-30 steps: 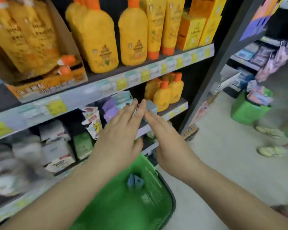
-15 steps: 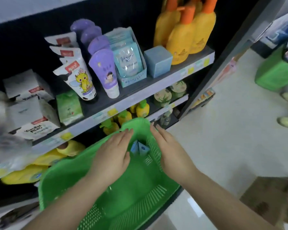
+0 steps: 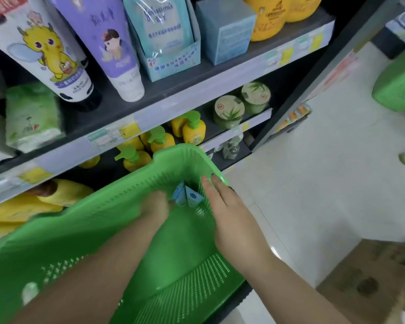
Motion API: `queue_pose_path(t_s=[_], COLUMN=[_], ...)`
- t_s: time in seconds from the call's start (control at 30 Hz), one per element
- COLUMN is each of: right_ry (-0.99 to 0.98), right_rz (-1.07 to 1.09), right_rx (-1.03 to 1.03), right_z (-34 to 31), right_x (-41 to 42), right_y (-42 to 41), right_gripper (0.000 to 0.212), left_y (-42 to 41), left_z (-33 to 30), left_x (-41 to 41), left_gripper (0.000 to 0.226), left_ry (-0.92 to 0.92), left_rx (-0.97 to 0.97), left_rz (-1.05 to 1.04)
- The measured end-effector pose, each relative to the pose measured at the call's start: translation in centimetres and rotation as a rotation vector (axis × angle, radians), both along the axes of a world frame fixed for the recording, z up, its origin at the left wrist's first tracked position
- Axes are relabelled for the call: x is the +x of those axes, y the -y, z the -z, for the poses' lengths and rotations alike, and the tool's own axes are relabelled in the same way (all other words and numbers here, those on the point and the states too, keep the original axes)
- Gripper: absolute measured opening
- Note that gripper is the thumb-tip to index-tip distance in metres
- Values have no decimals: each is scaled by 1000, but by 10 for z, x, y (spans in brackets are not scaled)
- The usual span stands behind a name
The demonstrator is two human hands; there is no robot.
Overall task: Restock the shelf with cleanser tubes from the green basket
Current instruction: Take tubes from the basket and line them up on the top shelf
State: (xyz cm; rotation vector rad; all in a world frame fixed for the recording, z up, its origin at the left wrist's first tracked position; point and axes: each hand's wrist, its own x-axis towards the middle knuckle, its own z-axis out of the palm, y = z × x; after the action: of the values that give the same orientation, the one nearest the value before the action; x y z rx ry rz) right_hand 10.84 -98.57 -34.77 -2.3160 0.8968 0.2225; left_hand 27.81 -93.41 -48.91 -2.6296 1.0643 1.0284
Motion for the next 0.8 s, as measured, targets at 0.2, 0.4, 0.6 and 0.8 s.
queue_pose_path(t_s=[0.2,0.4,0.6,0.8], right_ry=[-12,-7,16,28], right_rz=[7,-5,11,46], right_rx=[27,21,5,-30], right_z=[6,6,7,1], right_x=[-2,1,4,6], right_y=[3,4,3,0], right_gripper=[99,96,95,92], left_y=[24,30,20,-2], left_z=[34,37,19,-70], left_x=[-4,-4,-11,-10], left_gripper=[29,29,24,27], left_ry=[73,32,-32,-156], left_rx=[133,211,81,-230], left_rz=[110,97,20,-56])
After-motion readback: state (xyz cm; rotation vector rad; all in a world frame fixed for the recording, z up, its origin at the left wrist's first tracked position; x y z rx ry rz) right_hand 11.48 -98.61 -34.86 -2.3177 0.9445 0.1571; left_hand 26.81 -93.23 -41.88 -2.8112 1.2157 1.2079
